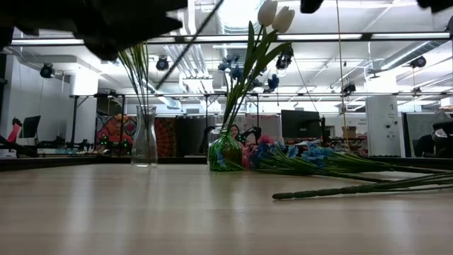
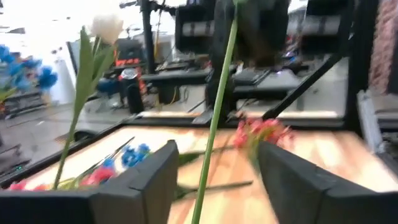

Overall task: Sort flowers into vase by color
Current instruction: Put the white tulip flower into the green vase

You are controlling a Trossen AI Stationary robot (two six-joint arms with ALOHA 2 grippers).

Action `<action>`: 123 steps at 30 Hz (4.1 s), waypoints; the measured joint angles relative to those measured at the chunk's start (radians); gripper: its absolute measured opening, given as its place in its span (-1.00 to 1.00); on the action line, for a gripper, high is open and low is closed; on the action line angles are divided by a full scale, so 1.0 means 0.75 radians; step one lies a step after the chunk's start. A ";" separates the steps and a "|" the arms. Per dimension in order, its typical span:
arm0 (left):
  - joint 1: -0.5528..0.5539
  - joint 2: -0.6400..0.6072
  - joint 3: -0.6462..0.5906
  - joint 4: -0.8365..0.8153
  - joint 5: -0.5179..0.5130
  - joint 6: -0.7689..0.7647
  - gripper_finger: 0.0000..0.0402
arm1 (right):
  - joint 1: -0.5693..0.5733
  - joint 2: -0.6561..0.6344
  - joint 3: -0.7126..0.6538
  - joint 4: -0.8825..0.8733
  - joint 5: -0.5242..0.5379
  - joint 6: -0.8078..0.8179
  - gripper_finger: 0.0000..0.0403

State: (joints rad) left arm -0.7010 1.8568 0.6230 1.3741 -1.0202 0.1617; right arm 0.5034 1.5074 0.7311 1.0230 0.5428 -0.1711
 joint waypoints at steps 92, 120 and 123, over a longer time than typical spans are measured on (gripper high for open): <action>0.032 -0.105 -0.328 -0.414 -0.073 -0.542 0.03 | -0.555 0.193 1.116 -1.823 0.095 0.169 -0.94; 0.032 -0.104 -0.328 -0.417 -0.073 -0.542 0.03 | -0.556 0.199 1.107 -1.886 0.034 0.240 -0.94; 0.032 -0.104 -0.328 -0.416 -0.073 -0.542 0.03 | -0.556 0.199 1.092 -1.886 0.034 0.250 -0.94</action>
State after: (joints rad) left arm -0.6769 1.7786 0.3771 1.0618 -1.0748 -0.2450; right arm 0.0864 1.6569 1.5500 -0.3915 0.5682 0.0166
